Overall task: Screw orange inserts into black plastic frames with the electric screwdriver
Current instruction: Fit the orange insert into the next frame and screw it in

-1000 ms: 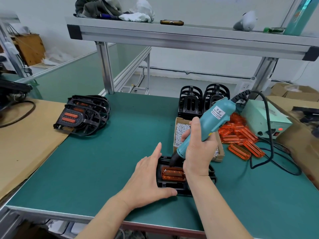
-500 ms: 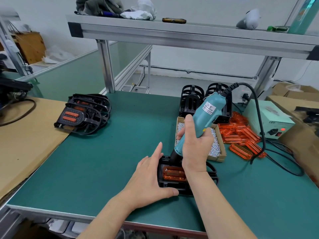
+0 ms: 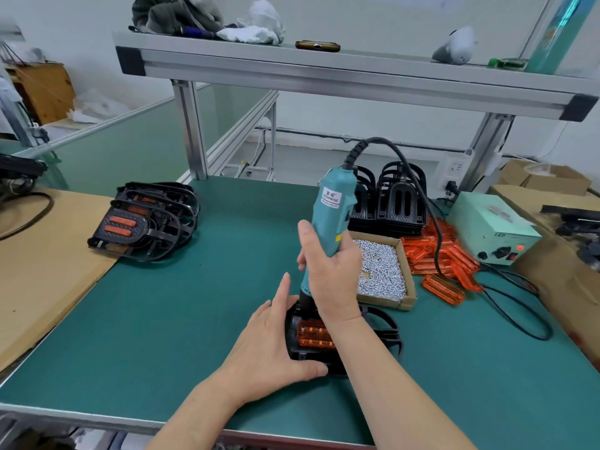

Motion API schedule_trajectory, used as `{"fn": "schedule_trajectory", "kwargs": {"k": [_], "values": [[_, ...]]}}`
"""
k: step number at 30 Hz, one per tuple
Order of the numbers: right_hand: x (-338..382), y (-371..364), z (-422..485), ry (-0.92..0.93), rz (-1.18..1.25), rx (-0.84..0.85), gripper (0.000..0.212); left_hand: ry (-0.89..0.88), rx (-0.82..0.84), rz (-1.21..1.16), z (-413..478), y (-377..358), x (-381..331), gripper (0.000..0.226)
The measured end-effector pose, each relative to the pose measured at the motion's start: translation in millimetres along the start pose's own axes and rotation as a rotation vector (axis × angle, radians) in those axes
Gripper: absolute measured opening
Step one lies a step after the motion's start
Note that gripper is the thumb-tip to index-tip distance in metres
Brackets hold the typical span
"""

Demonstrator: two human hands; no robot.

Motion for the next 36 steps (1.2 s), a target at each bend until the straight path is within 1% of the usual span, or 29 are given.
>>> {"fn": "schedule_trajectory", "kwargs": {"k": [5,9,16,24,27,31,36], "values": [[-1.0,-0.3,1.9,-0.039,0.008,0.01,0.032,0.009,0.01,-0.024,1.0,-0.5,1.4,0.142],[-0.1,-2.4,0.7,-0.03,-0.018,0.021,0.036,0.001,0.002,-0.023,1.5,0.8,1.8,0.141],[0.8,-2.7,0.0,-0.031,-0.026,0.013,0.03,0.01,0.003,-0.041,1.5,0.7,2.9,0.141],[-2.7,-1.6,-0.3,-0.035,-0.035,0.025,0.031,0.013,0.005,-0.049,1.2,0.2,3.2,0.139],[-3.9,-1.1,0.2,-0.05,-0.022,0.046,0.034,0.015,0.002,-0.055,1.6,0.3,2.5,0.138],[-7.0,0.1,3.3,-0.082,0.016,0.05,0.03,0.019,0.0,-0.053,1.3,0.6,2.3,0.138],[-6.4,1.3,3.4,-0.071,0.026,0.072,0.03,0.01,-0.006,-0.052,1.5,0.4,2.2,0.139]]}}
Point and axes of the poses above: each hand's wrist, its own z-axis towards the middle knuckle, its own y-axis out of the back of the hand, x = y × z, the point moved 5 cm from there along z, towards the middle knuckle, and after that the axes turned 6 degrees about -y, right-handed, at the moved point
